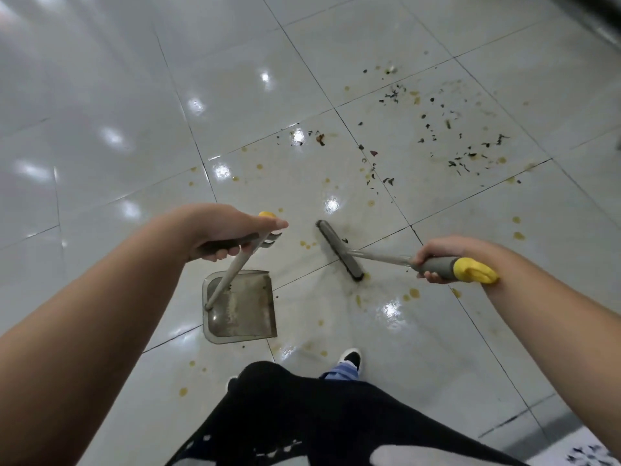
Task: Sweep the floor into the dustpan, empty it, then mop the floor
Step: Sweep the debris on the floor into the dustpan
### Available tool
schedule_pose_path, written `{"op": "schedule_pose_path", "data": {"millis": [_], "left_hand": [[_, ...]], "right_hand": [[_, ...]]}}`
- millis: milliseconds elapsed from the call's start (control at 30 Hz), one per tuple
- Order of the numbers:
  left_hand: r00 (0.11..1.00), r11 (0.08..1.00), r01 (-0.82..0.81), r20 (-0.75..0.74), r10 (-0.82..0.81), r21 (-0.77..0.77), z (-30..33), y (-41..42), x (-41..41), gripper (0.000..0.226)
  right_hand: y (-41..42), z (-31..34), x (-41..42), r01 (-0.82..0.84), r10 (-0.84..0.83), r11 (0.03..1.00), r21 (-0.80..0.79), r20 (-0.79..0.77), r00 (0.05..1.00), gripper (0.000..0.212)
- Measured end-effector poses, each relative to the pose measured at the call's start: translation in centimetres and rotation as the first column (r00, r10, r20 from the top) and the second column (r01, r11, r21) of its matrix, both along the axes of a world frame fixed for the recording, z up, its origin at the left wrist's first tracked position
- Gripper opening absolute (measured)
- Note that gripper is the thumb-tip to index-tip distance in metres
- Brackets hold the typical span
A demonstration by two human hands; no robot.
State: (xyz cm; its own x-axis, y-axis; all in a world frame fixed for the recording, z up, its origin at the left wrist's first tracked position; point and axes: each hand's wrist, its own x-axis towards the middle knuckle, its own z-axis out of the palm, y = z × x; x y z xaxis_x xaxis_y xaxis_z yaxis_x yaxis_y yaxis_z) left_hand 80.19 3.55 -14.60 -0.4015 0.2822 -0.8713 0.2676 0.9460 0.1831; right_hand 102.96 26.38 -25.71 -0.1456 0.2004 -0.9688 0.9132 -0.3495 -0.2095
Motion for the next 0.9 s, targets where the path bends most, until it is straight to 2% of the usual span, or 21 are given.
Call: {"op": "schedule_pose_path", "data": {"millis": [100,233,467,633,800,833,900], "left_hand": [[1.0,0.999,-0.019,-0.015,0.019,0.042,0.5,-0.5,-1.8,0.07],[0.999,0.993,-0.008,-0.03,0.012,0.118,1.8,-2.1,-5.6,0.075],[0.984,0.963,0.161,0.045,-0.175,0.218,3.2,-3.7,-10.2,0.067],[0.955,0.92,0.257,0.066,-0.288,0.296,3.6,-5.1,-13.6,0.077],[0.971,0.898,0.221,0.002,-0.24,0.381,3.7,-5.3,-16.7,0.071],[0.976,0.894,0.208,-0.023,-0.217,0.398,3.6,-5.1,-17.3,0.071],[0.984,0.889,0.177,-0.065,-0.165,0.422,3.4,-4.4,-18.3,0.071]], "right_hand": [[-0.8,1.7,1.5,0.152,-0.153,0.986,-0.068,-0.005,0.988,0.019],[-3.0,3.6,2.7,0.416,-0.414,0.892,-0.178,0.049,0.909,0.028],[-10.9,3.1,0.0,0.688,-0.692,0.715,-0.12,0.013,0.722,0.021],[-16.7,1.1,-2.3,0.859,-0.864,0.503,-0.091,-0.069,0.499,0.016],[-21.5,0.3,-4.2,0.966,-0.982,0.168,-0.194,-0.116,0.147,0.029],[-22.2,0.3,-4.7,0.97,-0.987,0.134,-0.203,-0.114,0.113,0.028],[-23.0,0.5,-5.7,0.965,-0.988,0.141,-0.22,-0.093,0.123,0.025]]}}
